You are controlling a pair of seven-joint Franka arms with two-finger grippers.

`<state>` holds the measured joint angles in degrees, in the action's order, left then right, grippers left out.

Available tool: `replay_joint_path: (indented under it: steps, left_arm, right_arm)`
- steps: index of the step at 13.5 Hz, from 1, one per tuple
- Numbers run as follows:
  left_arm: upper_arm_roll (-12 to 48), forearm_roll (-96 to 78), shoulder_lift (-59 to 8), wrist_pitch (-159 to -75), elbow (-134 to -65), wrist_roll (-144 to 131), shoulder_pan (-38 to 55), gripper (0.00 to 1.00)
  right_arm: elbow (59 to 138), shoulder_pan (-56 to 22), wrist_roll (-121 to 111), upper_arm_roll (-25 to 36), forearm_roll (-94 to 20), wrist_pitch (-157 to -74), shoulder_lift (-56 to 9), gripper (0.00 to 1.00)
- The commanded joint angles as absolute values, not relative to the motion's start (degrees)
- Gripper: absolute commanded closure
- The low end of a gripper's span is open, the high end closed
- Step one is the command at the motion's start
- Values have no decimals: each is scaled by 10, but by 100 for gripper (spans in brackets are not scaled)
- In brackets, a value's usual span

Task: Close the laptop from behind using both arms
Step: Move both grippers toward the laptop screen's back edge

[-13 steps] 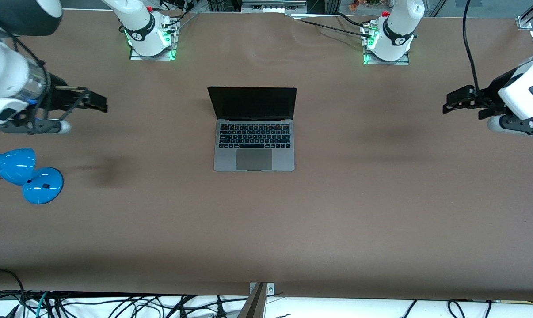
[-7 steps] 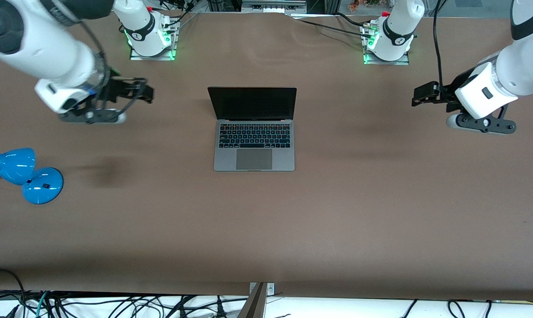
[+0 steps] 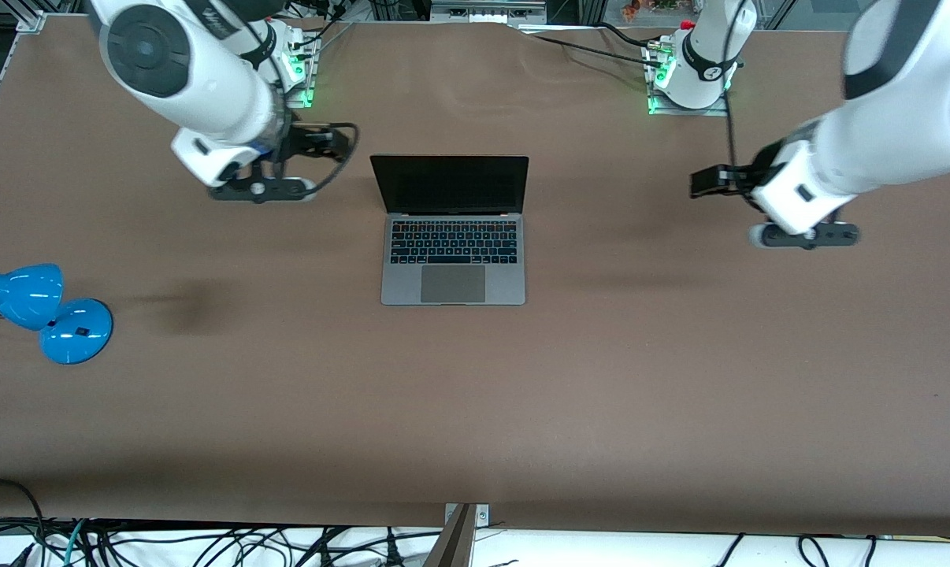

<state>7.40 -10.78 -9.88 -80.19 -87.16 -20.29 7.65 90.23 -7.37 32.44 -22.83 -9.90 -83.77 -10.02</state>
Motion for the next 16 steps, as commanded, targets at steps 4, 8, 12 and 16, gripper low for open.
replay_joint_path:
  steps: [4,8,12,16]
  left_arm:
    - [157,-124,-77,-830,-940,-301,76,0]
    - [237,-124,-78,-917,-1004,-391,76,0]
    - [290,-126,-79,-988,-1071,-422,76,0]
    - [313,-172,-91,-999,-1090,-439,81,0]
  right_arm:
    - [953,-76,336,-229,-206,-823,-114,30]
    - [973,-91,335,-230,-212,-813,-137,68]
    - [990,-111,327,-230,-227,-803,-155,100]
    - [1011,-112,292,-229,-228,-809,-168,100]
